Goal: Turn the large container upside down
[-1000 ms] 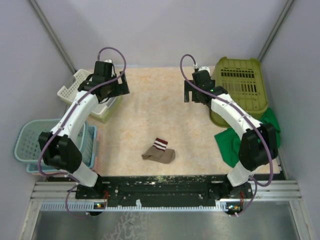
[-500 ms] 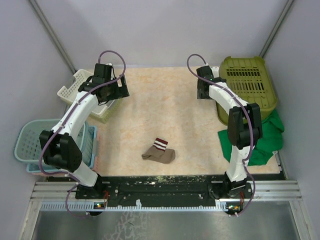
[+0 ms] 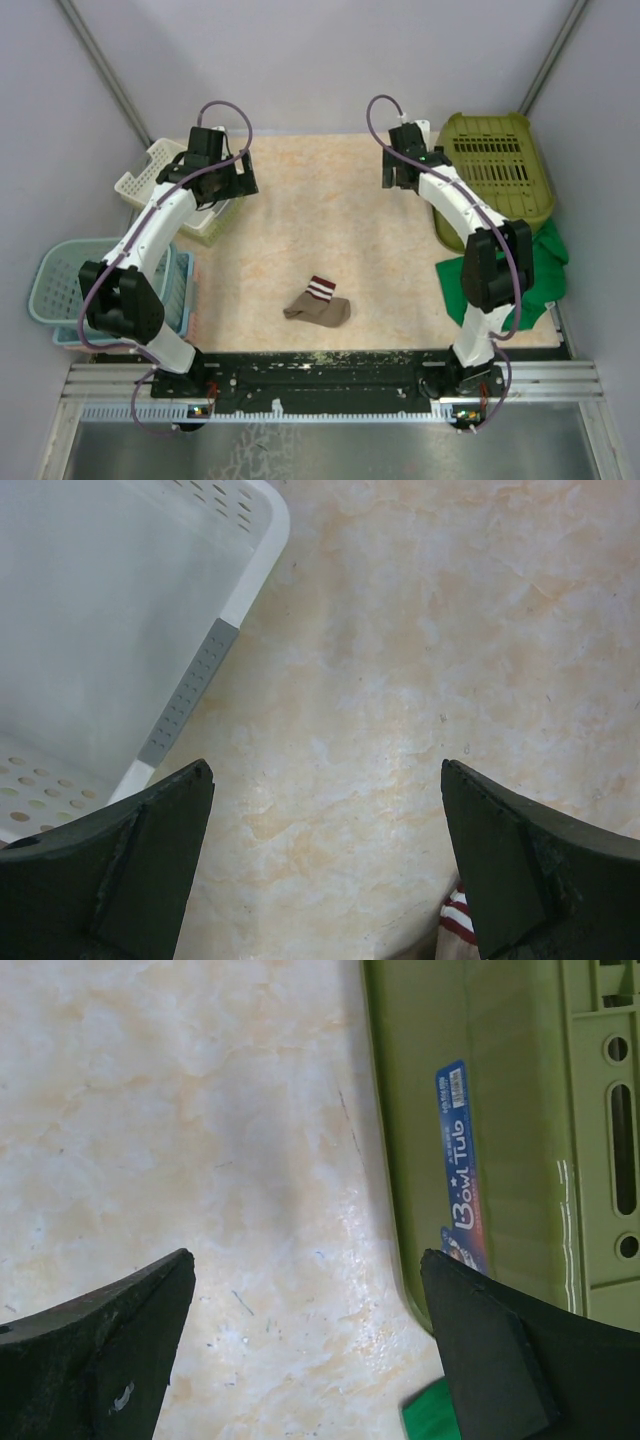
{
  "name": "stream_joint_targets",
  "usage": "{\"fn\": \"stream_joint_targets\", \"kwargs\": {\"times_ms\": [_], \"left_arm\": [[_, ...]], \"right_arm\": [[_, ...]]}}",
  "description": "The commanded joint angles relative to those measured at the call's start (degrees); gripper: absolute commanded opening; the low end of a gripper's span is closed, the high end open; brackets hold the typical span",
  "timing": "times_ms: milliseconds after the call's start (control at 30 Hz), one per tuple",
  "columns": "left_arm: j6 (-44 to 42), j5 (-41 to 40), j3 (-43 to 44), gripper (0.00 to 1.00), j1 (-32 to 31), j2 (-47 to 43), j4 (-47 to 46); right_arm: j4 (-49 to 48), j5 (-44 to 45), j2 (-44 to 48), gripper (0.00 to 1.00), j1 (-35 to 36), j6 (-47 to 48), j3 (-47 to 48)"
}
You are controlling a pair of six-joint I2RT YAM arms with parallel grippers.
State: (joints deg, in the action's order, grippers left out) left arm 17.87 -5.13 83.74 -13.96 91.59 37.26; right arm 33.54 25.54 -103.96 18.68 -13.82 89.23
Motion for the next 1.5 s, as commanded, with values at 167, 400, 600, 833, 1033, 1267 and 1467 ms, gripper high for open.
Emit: {"fn": "stream_joint_targets", "kwargs": {"times_ms": [167, 400, 600, 833, 1033, 1267, 1467], "left_arm": [[-1.26, 1.19, 0.75, 0.99, 0.42, -2.29, -0.77], [-1.15, 2.18, 0.0, 0.99, 0.42, -2.72, -0.87], [-1.81, 1.3, 0.98, 0.99, 0.42, -2.14, -0.74], [-1.24, -2.9, 6.71, 0.99, 0.42, 2.98, 1.9], [-2.2, -13.57, 11.77, 0.96, 0.72, 9.24, 4.19], [-7.4, -15.02, 21.41, 0.83, 1.21, 21.2, 4.47], [-12.63, -12.17, 21.76, 0.79, 1.53, 24.76, 6.86]], "right_arm": [[0.83, 7.51, -6.13, 0.95, -6.11, 2.63, 3.53], [6.31, 12.06, -10.26, 0.95, -6.11, 1.2, 11.81], [0.71, 2.68, -3.43, 0.95, -2.61, 3.14, 7.84], [-4.71, -10.84, 7.98, 0.95, 3.26, 1.19, -1.06], [-11.73, -21.65, 20.0, 0.94, 3.56, -4.72, -16.57], [-9.82, -21.44, 28.56, 0.94, 3.56, -6.56, -25.37], [-7.14, -18.44, 33.52, 0.94, 3.56, -6.87, -29.46]]}}
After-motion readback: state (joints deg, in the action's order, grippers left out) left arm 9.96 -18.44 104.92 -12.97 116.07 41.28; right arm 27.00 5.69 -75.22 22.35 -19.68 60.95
